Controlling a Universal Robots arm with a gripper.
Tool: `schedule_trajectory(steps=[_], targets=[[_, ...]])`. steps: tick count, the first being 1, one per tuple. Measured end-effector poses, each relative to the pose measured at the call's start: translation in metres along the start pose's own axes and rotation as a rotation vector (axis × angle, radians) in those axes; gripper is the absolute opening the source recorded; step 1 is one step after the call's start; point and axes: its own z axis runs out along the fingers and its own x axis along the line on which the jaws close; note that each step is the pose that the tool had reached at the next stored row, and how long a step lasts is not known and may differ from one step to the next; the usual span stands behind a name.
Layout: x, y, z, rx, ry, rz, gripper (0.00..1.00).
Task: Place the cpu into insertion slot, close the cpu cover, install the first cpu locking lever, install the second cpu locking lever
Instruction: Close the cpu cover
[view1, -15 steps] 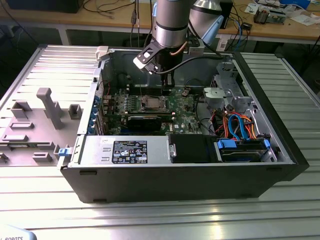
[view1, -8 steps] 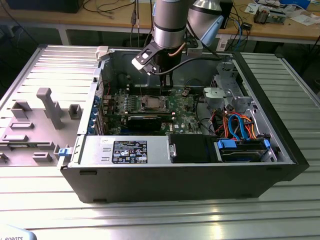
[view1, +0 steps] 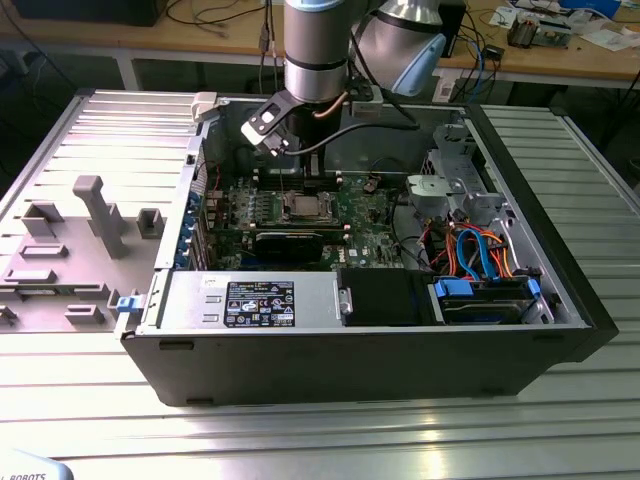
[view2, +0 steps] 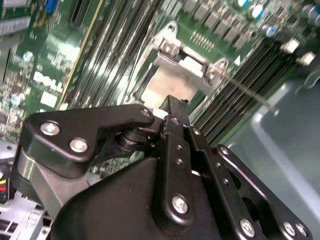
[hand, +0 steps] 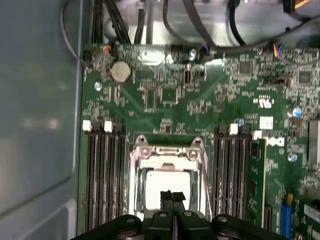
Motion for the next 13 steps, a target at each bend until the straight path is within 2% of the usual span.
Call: schedule_trajectory(steps=[5,8,13], targets=[[0.0003,-0.0116,0.0045,0.0006,0.0000,-0.001,0.11],[0.0003,-0.0142,0.0071,0.0005,0.0001,-0.001,0.11],[0.0003,-0.0145,0.0075,0.0006,0.0001,-0.002,0.11]])
